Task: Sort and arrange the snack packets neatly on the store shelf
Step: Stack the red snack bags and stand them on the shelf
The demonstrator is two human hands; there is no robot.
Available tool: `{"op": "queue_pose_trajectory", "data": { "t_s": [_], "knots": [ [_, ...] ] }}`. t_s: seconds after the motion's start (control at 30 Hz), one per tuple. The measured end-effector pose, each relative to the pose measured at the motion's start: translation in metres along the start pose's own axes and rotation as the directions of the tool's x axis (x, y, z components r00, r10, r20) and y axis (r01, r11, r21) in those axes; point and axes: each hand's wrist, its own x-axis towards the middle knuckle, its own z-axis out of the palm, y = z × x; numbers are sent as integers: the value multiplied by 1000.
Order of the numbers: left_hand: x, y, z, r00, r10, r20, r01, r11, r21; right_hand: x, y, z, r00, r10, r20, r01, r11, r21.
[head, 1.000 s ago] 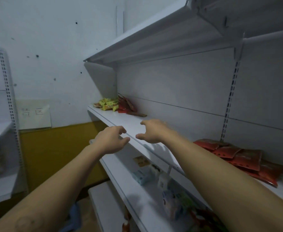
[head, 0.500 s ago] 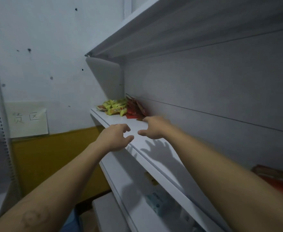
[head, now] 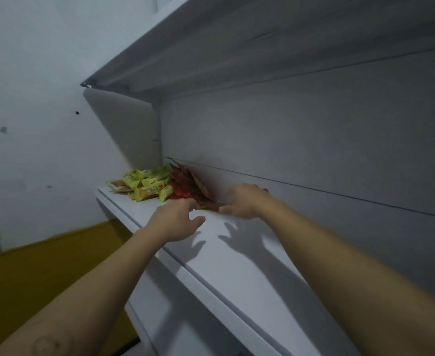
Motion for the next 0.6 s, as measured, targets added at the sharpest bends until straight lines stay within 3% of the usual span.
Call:
{"op": "queue_pose_trajectory", "data": {
  "t_s": [0.27,0.6],
  "knots": [
    [109,-59,3,991,135,-28,-136,988,-79,88,-4,1,985,169,14,-169,985,13],
    [191,-120,45,988,152,12,-149,982,-115,163,3,21,960,270,72,-275,959,64]
  ]
}}
